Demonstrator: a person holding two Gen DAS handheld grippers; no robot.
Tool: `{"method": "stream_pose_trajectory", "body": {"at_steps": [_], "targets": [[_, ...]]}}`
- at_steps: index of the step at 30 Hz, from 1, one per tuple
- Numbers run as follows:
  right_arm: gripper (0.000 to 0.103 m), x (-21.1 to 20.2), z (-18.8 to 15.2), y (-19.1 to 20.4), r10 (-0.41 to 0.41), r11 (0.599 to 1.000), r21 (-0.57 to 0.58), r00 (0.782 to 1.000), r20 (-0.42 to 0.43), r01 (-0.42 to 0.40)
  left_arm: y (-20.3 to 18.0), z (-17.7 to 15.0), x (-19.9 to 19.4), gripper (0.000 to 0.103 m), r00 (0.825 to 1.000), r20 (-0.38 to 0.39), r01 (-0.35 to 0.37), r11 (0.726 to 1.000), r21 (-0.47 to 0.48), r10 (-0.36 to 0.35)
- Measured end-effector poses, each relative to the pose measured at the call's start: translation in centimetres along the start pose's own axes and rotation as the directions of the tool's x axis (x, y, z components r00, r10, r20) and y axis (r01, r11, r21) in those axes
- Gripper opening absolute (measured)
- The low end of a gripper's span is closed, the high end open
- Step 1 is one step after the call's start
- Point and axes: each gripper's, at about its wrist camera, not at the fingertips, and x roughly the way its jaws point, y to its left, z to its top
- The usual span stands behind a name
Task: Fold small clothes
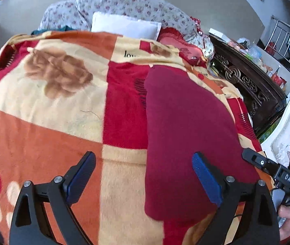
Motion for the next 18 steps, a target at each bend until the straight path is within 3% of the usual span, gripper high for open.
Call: {"method": "stream_pose_trajectory", "body": {"at_steps": [8,18], "targets": [[0.092,2.1,0.8,-0.9,0.106,0.992,0.077,0.994,-0.015,-0.105,-0.8,1.0,2.5,0.095,0.998,-0.018,0.054,0.998,0.011,-0.054],[0.097,3.3,0.3,-0.4,0.103,0.993,0.050,0.995,-0.015,-0.102,-1.9,1.6,4.6,0.097,0.995,-0.044,0.091,0.995,0.030,-0.090]]}}
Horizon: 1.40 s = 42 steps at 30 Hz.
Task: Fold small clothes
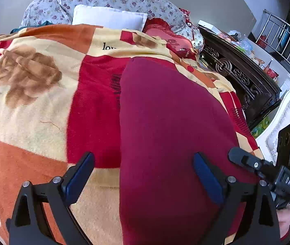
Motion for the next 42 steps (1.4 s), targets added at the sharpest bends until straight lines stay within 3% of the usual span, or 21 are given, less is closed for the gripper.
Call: {"method": "stream_pose_trajectory", "body": {"at_steps": [2,3,4,5,6,9,12,17,24,29,35,37,40,41,42], "targets": [[0.086,0.2,0.0,0.5,-0.027,0.999,-0.044,1.000,-0.009,0.027,0.1,0.0,0.4,0.097,1.000,-0.019,0.010,1.000,-0.003,-0.010],[0.068,0.2,0.0,0.8,-0.030,0.997,-0.066,1.000,-0.008,0.029,0.1,0.1,0.5,0.094,1.000,-0.025,0.015,1.000,0.002,-0.015],[0.060,0.1,0.0,1.0,-0.027,0.997,-0.072,1.000,-0.005,0.026,0.0,0.1,0.5,0.088,0.999,-0.032,0.027,1.000,0.011,-0.026],[0.055,-0.1,0.0,1.3,-0.034,0.996,-0.085,0.999,-0.001,0.034,-0.1,0.1,0.6,0.070,0.997,-0.046,0.062,0.998,0.013,-0.062],[0.049,-0.3,-0.1,1.5,-0.042,0.994,-0.100,0.999,0.002,0.042,-0.2,0.0,0.5,0.063,0.994,-0.059,0.095,0.996,0.005,-0.094],[0.039,-1.4,-0.3,2.9,-0.062,0.987,-0.143,0.998,0.032,0.066,-0.6,0.1,-0.4,0.051,0.995,-0.053,0.084,0.996,0.014,-0.083],[0.037,-2.9,-0.7,4.5,-0.034,0.985,-0.169,0.998,0.047,0.041,-0.8,-0.1,-2.6,0.043,0.993,-0.042,0.110,0.994,0.012,-0.110],[0.037,-5.2,-2.8,8.4,0.040,0.976,-0.217,0.999,0.019,-0.035,-0.4,-1.9,-8.5,0.042,0.995,-0.005,0.102,0.994,0.028,-0.102],[0.037,-5.9,-10.7,13.8,0.107,0.951,-0.279,0.990,-0.095,-0.129,2.6,-8.2,-16.4,0.042,1.000,-0.004,0.023,0.999,0.035,-0.023],[0.050,-4.0,-14.9,13.3,0.027,0.964,-0.255,0.983,-0.181,-0.073,5.3,-13.8,-15.9,0.047,0.993,-0.097,-0.070,0.998,-0.007,0.069],[0.053,-8.3,-13.2,13.3,0.036,0.974,-0.225,0.999,-0.028,-0.042,5.1,-14.9,-16.7,0.053,0.988,-0.019,-0.150,0.988,0.025,0.151],[0.053,-7.1,-12.7,14.7,0.032,0.963,-0.266,0.999,-0.042,-0.042,4.7,-15.0,-16.8,0.056,0.987,-0.015,-0.161,0.986,0.044,0.162],[0.053,-3.6,-12.5,15.1,-0.057,0.960,-0.277,0.995,-0.079,0.033,4.6,-15.3,-16.6,0.058,0.985,-0.008,-0.170,0.984,0.046,0.171],[0.052,-2.1,-12.4,14.8,-0.071,0.963,-0.267,0.992,-0.101,0.042,4.8,-15.3,-16.7,0.059,0.986,-0.008,-0.167,0.985,0.038,0.167],[0.033,-1.4,-12.5,14.7,-0.070,0.961,-0.272,0.992,-0.108,0.038,5.0,-15.4,-16.7,0.059,0.987,-0.010,-0.160,0.987,0.027,0.161]]}}
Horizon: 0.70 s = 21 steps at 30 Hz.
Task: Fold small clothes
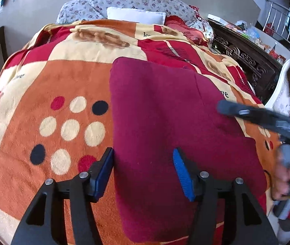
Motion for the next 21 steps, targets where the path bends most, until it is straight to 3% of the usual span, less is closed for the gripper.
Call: {"method": "stream_pose_trajectory", "body": {"at_steps": [1,6,10,14,17,21], "targets": [[0.021,0.6,0.1,0.1,-0.002,1.000,-0.022,1.000,-0.007,0.002,0.1,0.1,0.1,0.059,1.000,-0.005,0.008,1.000,-0.011,-0.008],[0.016,-1.4,-0.2,1.6,-0.081,0.982,-0.166,0.995,0.059,0.090,-0.1,0.6,-0.2,0.060,1.000,-0.010,0.028,1.000,-0.013,-0.028],[0.016,-0.8,-0.6,-1.2,-0.099,0.991,-0.090,0.994,0.042,0.103,-0.7,0.1,0.3,0.064,0.998,-0.006,0.065,0.998,-0.024,-0.065],[0.018,0.3,-1.4,-2.2,-0.086,0.995,-0.041,0.996,0.040,0.088,-1.4,-0.4,1.6,0.070,0.999,-0.022,0.045,0.999,-0.027,-0.046],[0.025,-1.7,-1.1,-2.4,-0.072,0.997,0.005,0.996,0.052,0.072,-1.2,-0.6,1.6,0.073,0.999,-0.018,0.035,0.999,-0.041,-0.036],[0.025,-5.9,-1.2,0.6,-0.028,0.996,-0.080,0.992,0.120,0.038,-1.5,-0.6,1.3,0.073,1.000,-0.008,0.008,1.000,-0.019,-0.008]]}}
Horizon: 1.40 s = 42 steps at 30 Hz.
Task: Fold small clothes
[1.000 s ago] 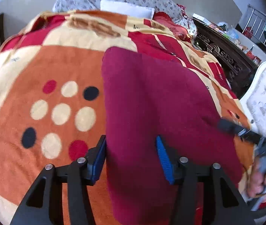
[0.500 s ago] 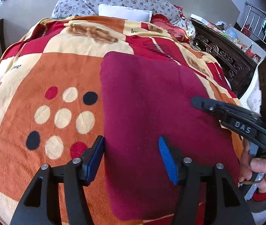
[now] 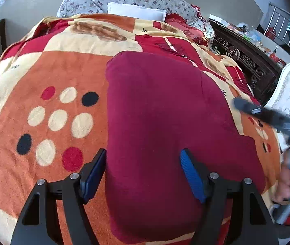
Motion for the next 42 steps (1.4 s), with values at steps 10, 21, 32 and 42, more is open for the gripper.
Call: {"method": "stream_pose_trajectory", "body": {"at_steps": [10,21,32,42], "targets": [[0.025,2.8,-5.7,2.4,-0.105,0.985,-0.149,0.989,-0.100,0.090,-0.5,-0.5,-0.4,0.077,0.999,0.018,-0.047,0.999,0.019,0.047],[0.055,-2.4,-4.9,4.1,-0.077,0.994,-0.076,0.997,-0.018,0.076,-1.6,-0.9,-3.7,0.077,0.983,0.109,-0.156,0.986,0.051,0.149],[0.072,-4.1,-5.0,5.2,-0.157,0.986,-0.056,0.987,0.038,0.159,-1.8,-1.1,-7.5,0.084,0.954,0.214,-0.223,0.974,0.035,0.210],[0.080,-3.9,-5.2,5.1,-0.158,0.986,-0.044,0.987,0.037,0.159,-1.7,-1.3,-8.1,0.084,0.943,0.237,-0.244,0.970,0.015,0.234]]}}
